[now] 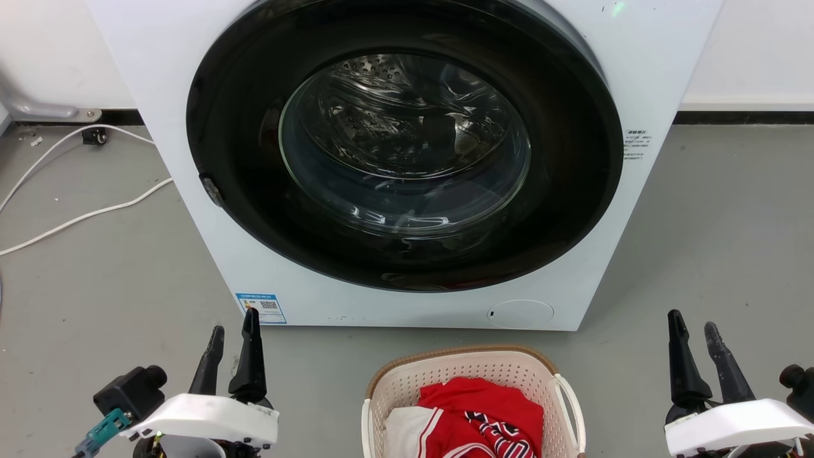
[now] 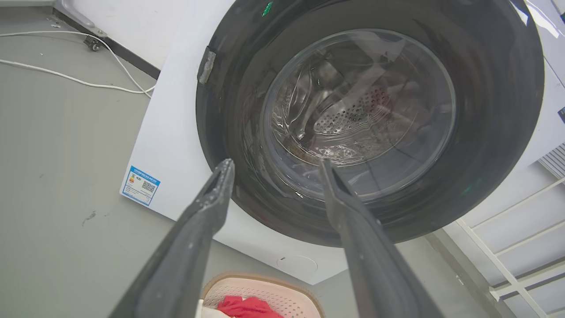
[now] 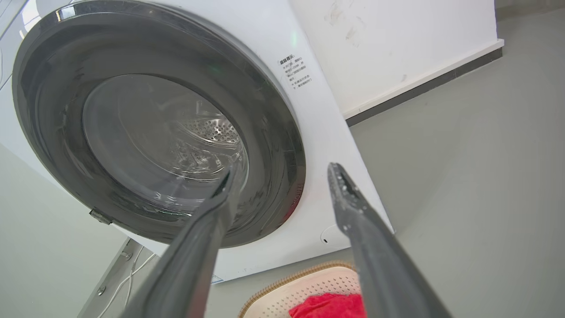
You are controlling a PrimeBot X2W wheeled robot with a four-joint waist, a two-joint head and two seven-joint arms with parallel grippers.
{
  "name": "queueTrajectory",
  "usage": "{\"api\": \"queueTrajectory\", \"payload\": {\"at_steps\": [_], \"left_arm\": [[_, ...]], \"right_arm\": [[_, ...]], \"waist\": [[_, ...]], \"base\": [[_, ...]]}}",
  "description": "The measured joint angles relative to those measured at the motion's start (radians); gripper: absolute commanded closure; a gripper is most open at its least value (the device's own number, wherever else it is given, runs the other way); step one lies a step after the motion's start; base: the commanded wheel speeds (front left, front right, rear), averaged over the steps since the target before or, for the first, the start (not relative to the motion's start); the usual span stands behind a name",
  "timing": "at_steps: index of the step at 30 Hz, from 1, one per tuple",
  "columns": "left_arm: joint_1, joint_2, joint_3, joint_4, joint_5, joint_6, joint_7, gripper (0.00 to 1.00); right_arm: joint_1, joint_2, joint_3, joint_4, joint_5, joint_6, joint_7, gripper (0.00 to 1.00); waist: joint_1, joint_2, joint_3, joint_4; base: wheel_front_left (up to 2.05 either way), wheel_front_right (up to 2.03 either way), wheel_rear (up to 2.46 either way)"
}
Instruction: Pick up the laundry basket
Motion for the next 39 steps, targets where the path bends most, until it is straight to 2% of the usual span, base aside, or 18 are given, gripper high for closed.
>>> {"api": "queueTrajectory", "payload": {"at_steps": [19,39], "left_arm": [[0.016,0.001,-0.03,0.019,0.238,-0.003,-0.05,0.0],[0.033,0.002,-0.051,0.044,0.426,0.009,-0.098,0.0]], "right_arm": [[0.033,0.0,0.015,-0.023,-0.241,0.0,-0.052,0.0],[0.067,0.0,0.012,-0.024,-0.449,0.0,-0.098,0.0]], "waist": [[0.0,0.0,0.001,0.001],[0.0,0.0,-0.005,0.008]], "base": [[0.0,0.0,0.0],[0.0,0.0,0.0]]}}
